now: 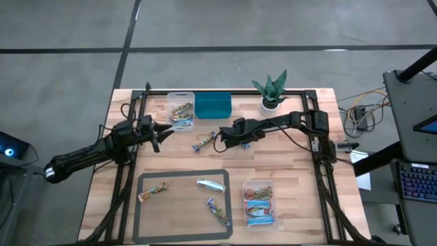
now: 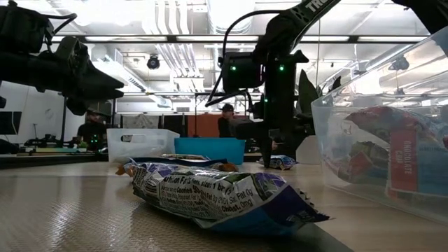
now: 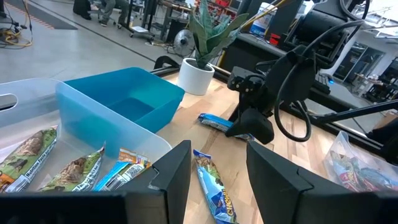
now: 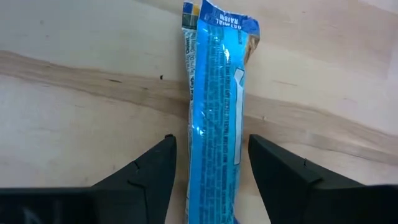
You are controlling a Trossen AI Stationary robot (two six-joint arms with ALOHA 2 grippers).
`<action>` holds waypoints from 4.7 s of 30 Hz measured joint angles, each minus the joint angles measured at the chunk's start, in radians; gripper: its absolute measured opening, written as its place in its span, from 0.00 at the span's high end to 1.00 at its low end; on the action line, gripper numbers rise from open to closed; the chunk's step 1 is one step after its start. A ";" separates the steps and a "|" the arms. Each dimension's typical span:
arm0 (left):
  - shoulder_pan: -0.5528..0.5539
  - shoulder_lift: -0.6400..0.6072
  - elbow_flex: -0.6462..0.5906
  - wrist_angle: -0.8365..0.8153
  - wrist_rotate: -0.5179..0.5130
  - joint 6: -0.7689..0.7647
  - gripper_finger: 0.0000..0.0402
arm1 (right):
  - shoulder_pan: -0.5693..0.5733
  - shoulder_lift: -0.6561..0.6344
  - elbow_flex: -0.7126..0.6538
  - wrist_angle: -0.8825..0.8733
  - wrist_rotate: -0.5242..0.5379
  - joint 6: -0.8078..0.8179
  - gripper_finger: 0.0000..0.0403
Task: Pick and place Granola Bars by type
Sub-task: Put the blue granola bar into the blue bin
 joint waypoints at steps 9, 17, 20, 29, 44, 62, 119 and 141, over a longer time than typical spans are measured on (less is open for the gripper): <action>0.000 0.000 0.000 0.000 0.000 0.000 0.66 | 0.000 0.000 0.000 0.002 0.009 -0.019 0.73; 0.000 0.000 0.000 0.000 0.000 0.000 0.66 | 0.000 -0.014 0.006 -0.004 0.068 -0.154 0.94; 0.000 0.000 0.000 0.000 0.000 0.000 0.66 | 0.000 -0.024 0.022 -0.004 0.068 -0.270 0.96; 0.000 0.000 0.000 0.000 0.000 0.000 0.66 | 0.003 -0.043 0.138 -0.074 0.063 -0.491 0.97; 0.000 0.000 0.000 0.000 0.000 0.000 0.66 | -0.022 -0.035 0.521 -0.216 0.059 -0.508 0.97; 0.000 0.000 0.000 0.000 0.000 0.000 0.66 | -0.214 -0.034 0.657 -0.248 0.059 -0.307 0.97; 0.000 0.006 0.000 0.000 0.000 0.000 0.66 | -0.288 0.423 0.904 -0.302 -0.020 -0.180 0.92; 0.000 0.006 0.000 0.000 0.000 0.000 0.66 | -0.285 0.391 0.903 -0.316 0.043 -0.220 0.53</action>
